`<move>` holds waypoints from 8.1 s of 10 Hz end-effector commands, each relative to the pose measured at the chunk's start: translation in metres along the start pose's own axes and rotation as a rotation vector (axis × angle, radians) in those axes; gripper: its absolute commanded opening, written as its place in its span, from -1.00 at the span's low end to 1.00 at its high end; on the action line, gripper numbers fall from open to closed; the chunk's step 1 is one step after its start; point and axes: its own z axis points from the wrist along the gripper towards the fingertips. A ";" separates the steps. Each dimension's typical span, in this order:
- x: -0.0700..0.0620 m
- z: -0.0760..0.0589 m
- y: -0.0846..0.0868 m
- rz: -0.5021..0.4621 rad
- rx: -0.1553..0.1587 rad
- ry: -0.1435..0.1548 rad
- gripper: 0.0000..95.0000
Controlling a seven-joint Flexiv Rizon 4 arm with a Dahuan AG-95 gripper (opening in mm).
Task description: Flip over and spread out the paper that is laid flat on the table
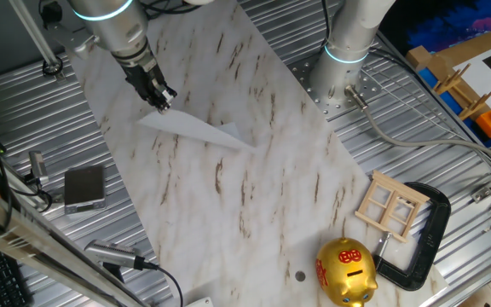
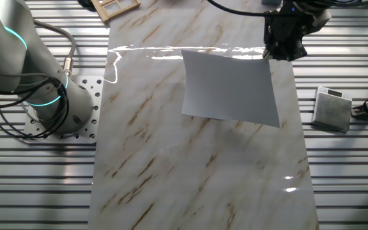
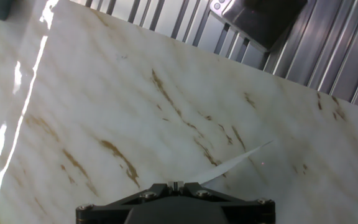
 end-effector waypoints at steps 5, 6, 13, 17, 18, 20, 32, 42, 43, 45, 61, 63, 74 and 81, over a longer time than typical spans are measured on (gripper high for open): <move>0.000 0.000 0.000 0.012 0.005 -0.018 -1.00; 0.000 0.000 0.000 0.024 0.005 -0.016 -1.00; 0.002 -0.010 0.003 0.075 0.008 -0.011 -1.00; 0.031 -0.079 0.019 0.094 0.023 -0.007 -1.00; 0.039 -0.088 0.019 0.090 0.020 -0.007 -1.00; 0.053 -0.103 0.014 0.079 -0.015 -0.023 -1.00; 0.005 -0.139 0.032 0.003 -0.089 -0.056 -1.00; -0.038 -0.132 0.067 0.048 -0.099 -0.074 -1.00; -0.041 -0.130 0.070 0.048 -0.097 -0.075 -1.00; -0.044 -0.127 0.073 0.047 -0.094 -0.076 -1.00; -0.009 -0.090 0.048 -0.010 -0.167 -0.149 -1.00; 0.002 -0.082 0.044 -0.019 -0.166 -0.152 -1.00; 0.028 -0.059 0.037 -0.055 -0.152 -0.147 -1.00; 0.034 -0.043 0.030 -0.109 -0.145 -0.144 -1.00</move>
